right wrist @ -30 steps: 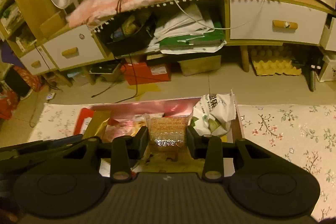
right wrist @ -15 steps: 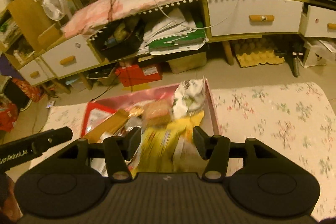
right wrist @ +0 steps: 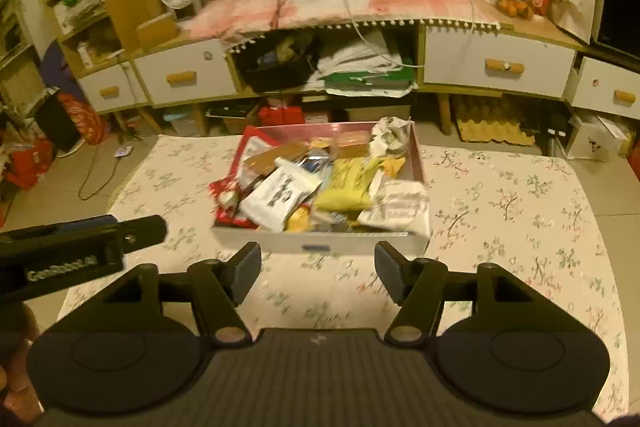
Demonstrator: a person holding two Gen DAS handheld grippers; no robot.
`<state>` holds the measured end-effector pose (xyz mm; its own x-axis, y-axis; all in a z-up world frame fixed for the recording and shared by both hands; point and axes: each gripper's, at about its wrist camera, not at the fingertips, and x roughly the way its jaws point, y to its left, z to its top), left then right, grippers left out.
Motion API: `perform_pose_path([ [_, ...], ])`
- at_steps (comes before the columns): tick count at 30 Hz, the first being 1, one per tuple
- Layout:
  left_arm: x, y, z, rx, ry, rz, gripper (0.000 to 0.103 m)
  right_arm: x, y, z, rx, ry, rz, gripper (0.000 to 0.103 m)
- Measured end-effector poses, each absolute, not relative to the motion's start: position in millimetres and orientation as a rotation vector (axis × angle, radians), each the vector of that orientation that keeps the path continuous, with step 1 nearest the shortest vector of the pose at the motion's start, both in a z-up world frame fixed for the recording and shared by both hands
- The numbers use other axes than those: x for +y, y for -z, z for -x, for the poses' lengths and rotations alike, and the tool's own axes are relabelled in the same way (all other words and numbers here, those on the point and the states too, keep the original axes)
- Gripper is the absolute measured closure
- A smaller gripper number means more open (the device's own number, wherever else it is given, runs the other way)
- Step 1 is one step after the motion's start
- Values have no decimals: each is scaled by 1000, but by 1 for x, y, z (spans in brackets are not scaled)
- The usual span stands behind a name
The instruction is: Organize snacks
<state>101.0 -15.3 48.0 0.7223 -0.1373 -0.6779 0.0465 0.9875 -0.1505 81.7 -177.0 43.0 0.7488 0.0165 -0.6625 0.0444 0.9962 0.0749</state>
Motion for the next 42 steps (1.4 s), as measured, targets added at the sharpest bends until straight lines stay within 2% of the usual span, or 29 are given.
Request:
perform_pose_path([
  [3, -14, -38, -93, 767, 86, 118, 35, -176, -31, -64, 667, 19, -114, 40],
  [22, -27, -27, -78, 755, 92, 44, 27, -173, -12, -44, 658, 132, -15, 29],
  [33, -27, -28, -77, 759, 80, 44, 14, -173, -12, -40, 656, 143, -13, 13],
  [38, -26, -25, -79, 777, 51, 42, 4, -173, -10, -40, 658, 174, -7, 1],
  [42, -24, -23, -80, 787, 35, 49, 1, -176, -8, -41, 674, 184, -28, 0],
])
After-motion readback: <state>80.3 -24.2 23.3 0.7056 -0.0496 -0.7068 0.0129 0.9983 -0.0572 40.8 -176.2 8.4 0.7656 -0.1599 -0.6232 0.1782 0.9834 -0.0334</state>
